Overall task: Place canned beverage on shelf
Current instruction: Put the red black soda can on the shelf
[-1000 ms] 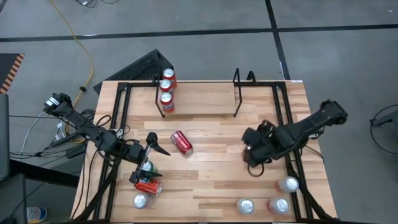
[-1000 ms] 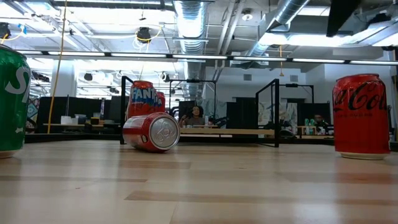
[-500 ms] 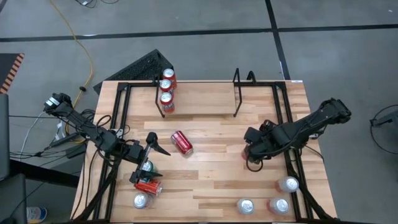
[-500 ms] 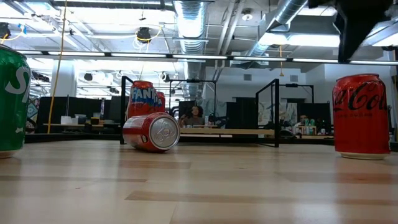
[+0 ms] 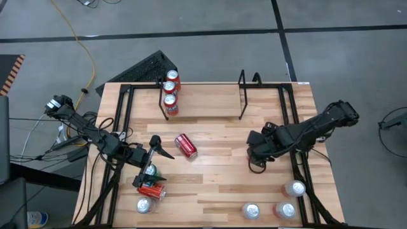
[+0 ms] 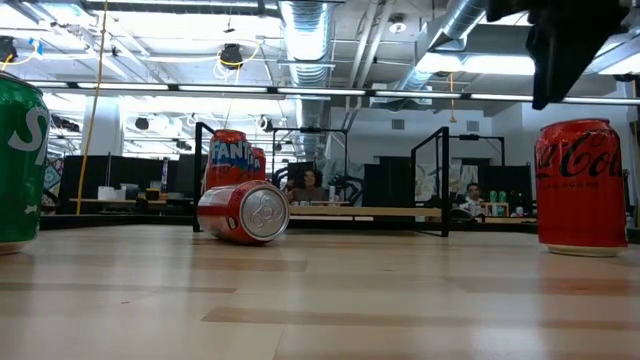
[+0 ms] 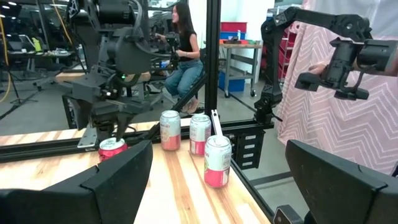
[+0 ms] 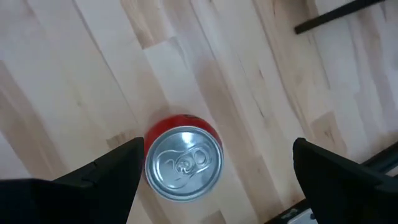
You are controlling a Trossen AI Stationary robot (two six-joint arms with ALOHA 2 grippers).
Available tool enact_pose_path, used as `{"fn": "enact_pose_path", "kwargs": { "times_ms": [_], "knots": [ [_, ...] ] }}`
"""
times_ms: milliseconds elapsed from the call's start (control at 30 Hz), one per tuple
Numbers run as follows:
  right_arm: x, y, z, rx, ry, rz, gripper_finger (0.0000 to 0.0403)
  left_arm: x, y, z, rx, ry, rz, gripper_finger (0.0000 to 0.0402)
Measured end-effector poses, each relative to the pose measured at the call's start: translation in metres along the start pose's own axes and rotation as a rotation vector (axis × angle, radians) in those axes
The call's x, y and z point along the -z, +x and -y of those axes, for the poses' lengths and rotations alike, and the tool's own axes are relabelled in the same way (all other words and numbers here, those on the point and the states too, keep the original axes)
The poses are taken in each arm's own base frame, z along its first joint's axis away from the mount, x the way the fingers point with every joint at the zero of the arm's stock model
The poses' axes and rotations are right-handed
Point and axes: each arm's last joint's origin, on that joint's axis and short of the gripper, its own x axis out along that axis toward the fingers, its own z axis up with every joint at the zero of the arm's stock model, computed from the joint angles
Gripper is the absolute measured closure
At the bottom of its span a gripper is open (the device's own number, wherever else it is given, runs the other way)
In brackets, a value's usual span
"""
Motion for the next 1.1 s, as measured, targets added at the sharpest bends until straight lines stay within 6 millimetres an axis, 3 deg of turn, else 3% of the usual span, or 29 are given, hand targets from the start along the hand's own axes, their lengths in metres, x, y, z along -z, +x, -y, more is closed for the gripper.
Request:
{"fn": "enact_pose_path", "kwargs": {
  "times_ms": [533,967,1100],
  "knots": [
    [0.004,0.02,0.003,-0.023,-0.01,-0.017,0.0019,0.002,0.0,0.0,-0.002,-0.006,-0.016,0.0046],
    [0.002,0.02,0.0,-0.068,-0.019,-0.019,0.0019,0.002,0.0,0.0,-0.008,-0.003,-0.016,0.0046],
    [-0.003,0.012,0.0,-0.073,-0.016,0.018,0.0019,0.002,0.0,0.0,-0.008,-0.003,-0.016,0.0046]
  ]
}}
